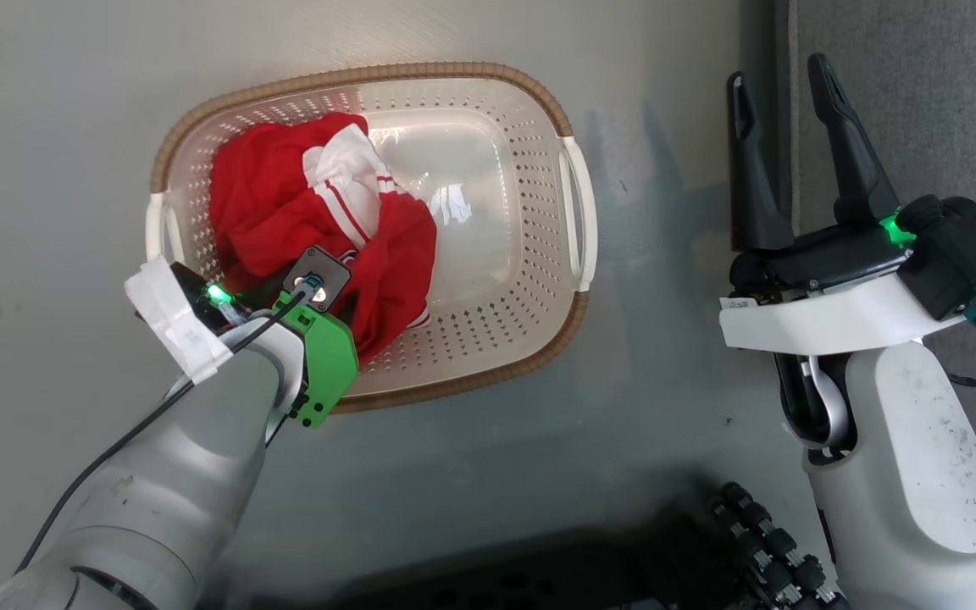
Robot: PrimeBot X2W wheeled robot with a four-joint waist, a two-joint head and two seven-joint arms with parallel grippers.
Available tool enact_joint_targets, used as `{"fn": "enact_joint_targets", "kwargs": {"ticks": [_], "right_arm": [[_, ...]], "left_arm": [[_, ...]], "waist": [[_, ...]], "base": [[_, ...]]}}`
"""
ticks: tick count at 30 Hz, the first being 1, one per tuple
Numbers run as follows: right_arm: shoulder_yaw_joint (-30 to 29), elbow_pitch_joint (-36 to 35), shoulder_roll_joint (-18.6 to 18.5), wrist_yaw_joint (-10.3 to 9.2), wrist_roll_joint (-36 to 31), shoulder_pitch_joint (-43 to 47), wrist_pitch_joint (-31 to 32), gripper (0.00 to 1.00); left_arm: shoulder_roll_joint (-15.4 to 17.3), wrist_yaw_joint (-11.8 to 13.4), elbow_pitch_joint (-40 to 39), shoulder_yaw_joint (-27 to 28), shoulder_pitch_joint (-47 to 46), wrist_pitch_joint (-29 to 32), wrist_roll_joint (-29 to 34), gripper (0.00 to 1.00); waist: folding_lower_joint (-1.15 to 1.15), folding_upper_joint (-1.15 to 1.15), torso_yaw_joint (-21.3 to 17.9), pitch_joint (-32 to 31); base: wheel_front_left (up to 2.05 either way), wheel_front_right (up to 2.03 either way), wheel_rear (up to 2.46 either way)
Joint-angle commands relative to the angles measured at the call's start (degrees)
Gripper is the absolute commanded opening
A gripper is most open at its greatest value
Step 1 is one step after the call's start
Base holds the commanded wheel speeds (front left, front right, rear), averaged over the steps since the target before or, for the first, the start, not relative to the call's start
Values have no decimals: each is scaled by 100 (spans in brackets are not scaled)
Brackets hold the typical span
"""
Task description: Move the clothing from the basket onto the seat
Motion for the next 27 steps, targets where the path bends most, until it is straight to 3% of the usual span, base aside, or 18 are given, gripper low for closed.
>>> {"fn": "enact_joint_targets", "kwargs": {"ticks": [1, 9, 14, 15, 16, 17, 22, 27], "right_arm": [[7, -38, -5, 0, 74, -66, -23, 100], [55, -62, -4, 0, 291, -37, -23, 100], [47, -74, -2, 0, 368, -9, -23, 100], [44, -73, -3, 0, 370, -9, -23, 100], [43, -73, -3, 0, 377, -12, -23, 100], [47, -70, -3, 0, 388, -16, -23, 100], [12, -47, -5, 0, 385, -32, -23, 100], [-63, 1, -6, 0, 337, 17, -24, 100]], "left_arm": [[74, -23, 55, -24, -145, 37, 14, 100], [140, 40, 197, -184, -351, 351, 55, 100], [118, 211, 244, -247, -408, 575, 92, 100], [106, 247, 248, -253, -423, 612, 86, 62], [96, 287, 253, -266, -431, 670, 92, 40], [86, 356, 257, -285, -437, 746, 106, 0], [-2, 557, 263, -431, -473, 745, 180, 0], [-120, 601, 188, -605, -471, 397, 312, 0]], "waist": [[-1, 0, -274, 330], [-1, 0, -516, 519], [-1, 0, -569, 544], [-1, 0, -568, 545], [-1, 0, -566, 541], [-1, 0, -560, 534], [-1, 0, -486, 443], [-1, 0, -345, 193]], "base": [[0, 0, 0], [0, 0, 0], [0, 0, 0], [0, 0, 0], [0, 0, 0], [0, 0, 0], [0, 0, 0], [0, 0, 0]]}}
